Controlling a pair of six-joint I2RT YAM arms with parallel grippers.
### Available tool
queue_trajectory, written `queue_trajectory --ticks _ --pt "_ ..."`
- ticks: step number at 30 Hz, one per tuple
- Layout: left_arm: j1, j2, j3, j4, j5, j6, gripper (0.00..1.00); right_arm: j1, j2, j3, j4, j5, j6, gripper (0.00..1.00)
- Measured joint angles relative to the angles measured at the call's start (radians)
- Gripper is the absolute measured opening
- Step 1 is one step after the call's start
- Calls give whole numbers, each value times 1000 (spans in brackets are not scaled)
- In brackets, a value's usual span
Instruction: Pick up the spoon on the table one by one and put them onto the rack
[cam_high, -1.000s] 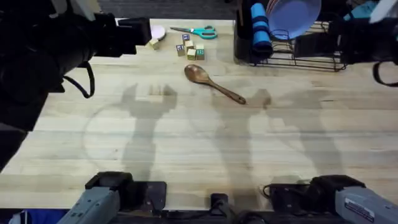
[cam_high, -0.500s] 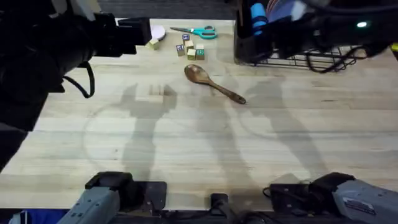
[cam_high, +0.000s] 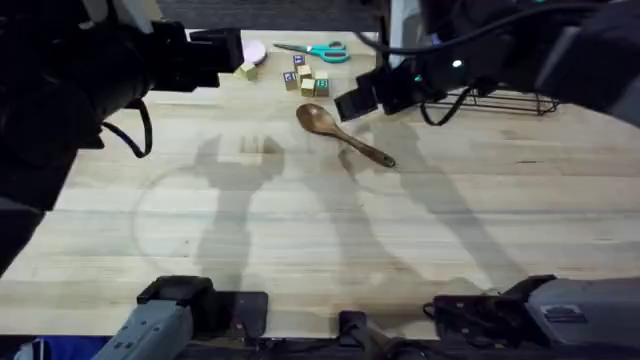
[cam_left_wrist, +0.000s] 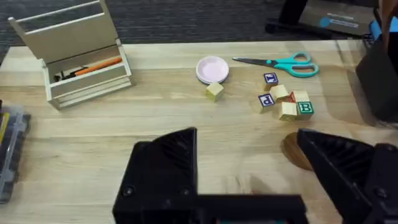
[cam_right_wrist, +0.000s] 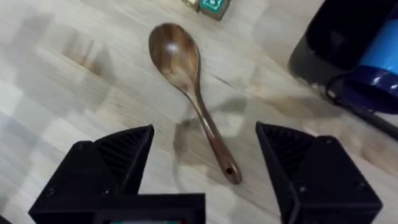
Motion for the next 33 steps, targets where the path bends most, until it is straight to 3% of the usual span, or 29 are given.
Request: queue_trajectory --ticks 2,3,9,19,28,30,31,33 --pt "0 0 0 0 0 0 993 4 44 0 0 0 0 997" --pt "0 0 0 0 0 0 994 22 140 0 10 0 -1 997" --pt "0 0 0 0 0 0 993 52 263 0 52 0 -9 997" --pt "0 0 0 0 0 0 993 56 337 23 77 7 -19 981" --pt "0 0 0 0 0 0 993 66 346 28 77 39 -35 665" --pt "0 1 0 0 0 0 993 79 348 28 77 50 -48 556" --pt "0 22 0 0 0 0 993 110 349 29 74 95 -61 367" --pt "0 40 0 0 0 0 993 123 349 29 72 116 -62 306"
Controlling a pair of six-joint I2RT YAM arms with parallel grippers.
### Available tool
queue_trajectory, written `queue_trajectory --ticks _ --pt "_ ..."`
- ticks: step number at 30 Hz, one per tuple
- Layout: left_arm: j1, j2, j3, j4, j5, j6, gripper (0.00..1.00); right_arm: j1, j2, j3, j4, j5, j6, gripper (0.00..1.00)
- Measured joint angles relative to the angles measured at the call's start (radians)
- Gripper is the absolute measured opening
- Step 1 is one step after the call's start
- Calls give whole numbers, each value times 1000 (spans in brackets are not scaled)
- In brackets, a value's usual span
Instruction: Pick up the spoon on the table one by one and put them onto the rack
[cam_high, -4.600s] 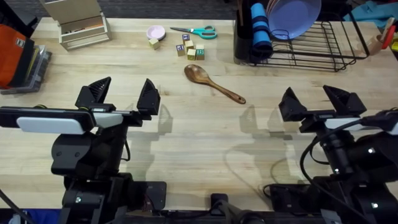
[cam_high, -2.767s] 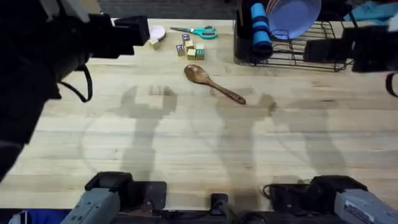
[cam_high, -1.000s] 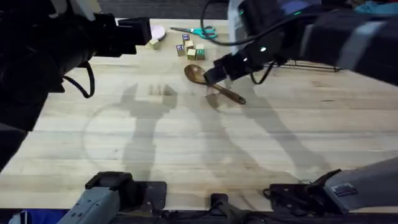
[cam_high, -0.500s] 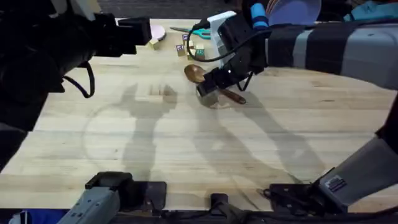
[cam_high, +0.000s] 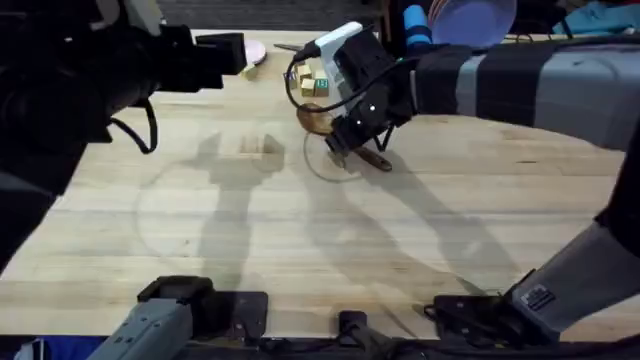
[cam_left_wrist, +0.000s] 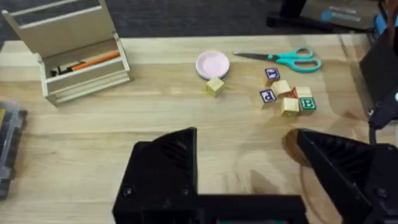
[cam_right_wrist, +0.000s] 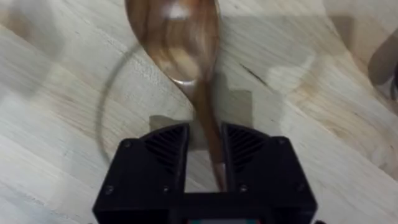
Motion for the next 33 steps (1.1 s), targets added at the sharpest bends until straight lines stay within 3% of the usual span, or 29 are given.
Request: queue_trajectory --ticks 2,7,22,33 --pt "0 19 0 0 0 0 993 8 0 0 -1 10 -1 263" --pt "0 37 0 -1 0 0 993 11 0 1 0 19 -3 49" --pt "0 37 0 -1 0 0 993 11 -7 23 -29 19 -3 32" --pt "0 37 0 -1 0 0 992 11 -220 143 -12 19 -3 32"
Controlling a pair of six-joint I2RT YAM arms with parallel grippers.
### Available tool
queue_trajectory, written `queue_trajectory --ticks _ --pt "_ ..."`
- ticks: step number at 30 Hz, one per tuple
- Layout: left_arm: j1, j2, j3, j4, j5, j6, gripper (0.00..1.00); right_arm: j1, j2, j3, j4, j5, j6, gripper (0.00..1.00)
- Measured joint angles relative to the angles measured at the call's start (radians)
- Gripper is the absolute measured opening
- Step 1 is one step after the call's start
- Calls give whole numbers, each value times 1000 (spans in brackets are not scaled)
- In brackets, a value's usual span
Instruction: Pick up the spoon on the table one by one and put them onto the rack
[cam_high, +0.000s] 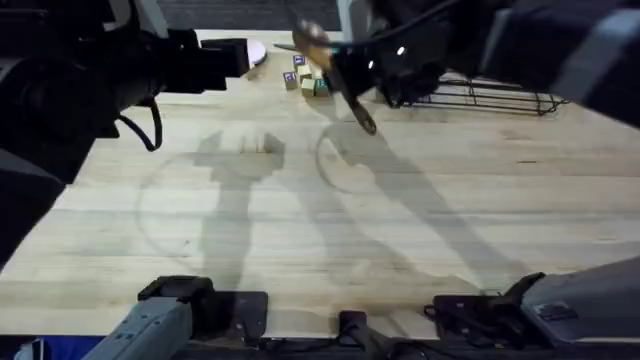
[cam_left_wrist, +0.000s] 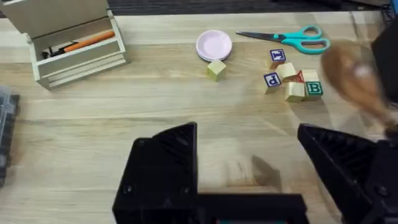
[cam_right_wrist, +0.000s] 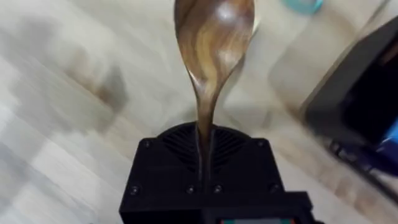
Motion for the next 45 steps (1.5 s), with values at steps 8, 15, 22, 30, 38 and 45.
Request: queue_trajectory --ticks 8,15,22,30,38,45 --pt "0 0 0 0 0 0 994 -8 -51 9 169 -1 0 30" --pt "0 0 0 0 0 0 993 -78 -51 9 338 0 0 32" --pt "0 0 0 2 0 0 994 -184 -51 9 458 0 0 34" --pt "0 0 0 2 0 0 992 -298 15 9 718 0 0 34" --pt "0 0 0 2 0 0 993 -317 134 9 887 0 0 36" --pt "0 0 0 2 0 0 993 -343 210 9 967 0 0 36"
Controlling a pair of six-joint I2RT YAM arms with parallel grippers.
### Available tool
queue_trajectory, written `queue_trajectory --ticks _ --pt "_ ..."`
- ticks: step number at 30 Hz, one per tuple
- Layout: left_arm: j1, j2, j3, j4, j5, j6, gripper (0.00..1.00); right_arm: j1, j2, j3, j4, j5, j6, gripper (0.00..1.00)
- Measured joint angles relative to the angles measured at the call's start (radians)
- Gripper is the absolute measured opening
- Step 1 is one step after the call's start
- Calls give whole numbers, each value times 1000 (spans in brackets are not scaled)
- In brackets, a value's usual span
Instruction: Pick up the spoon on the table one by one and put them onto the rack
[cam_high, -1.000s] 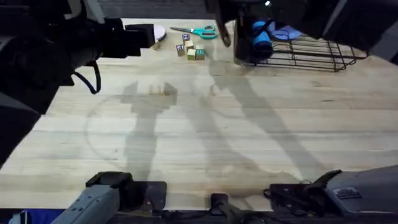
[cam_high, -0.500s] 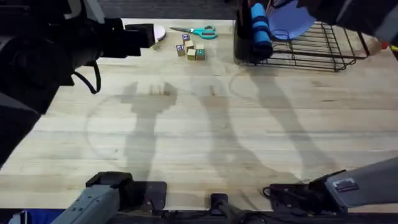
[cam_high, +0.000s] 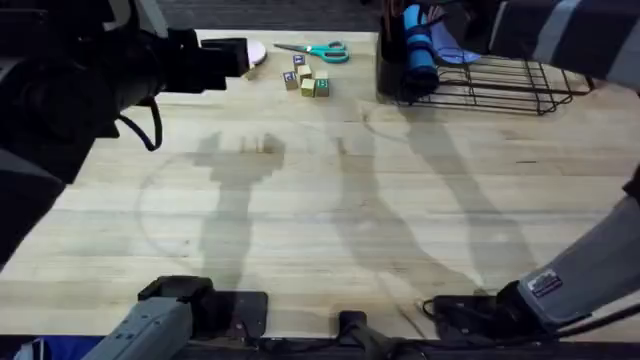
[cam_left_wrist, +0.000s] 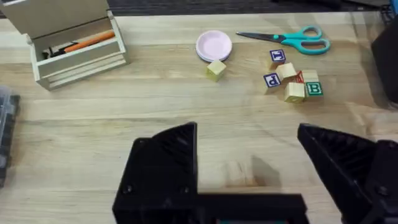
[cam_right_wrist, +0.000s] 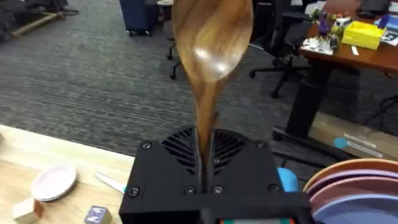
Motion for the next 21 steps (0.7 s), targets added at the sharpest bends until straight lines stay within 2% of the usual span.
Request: queue_trajectory --ticks 21 --pt "0 0 0 0 0 0 993 -29 153 0 80 0 0 36"
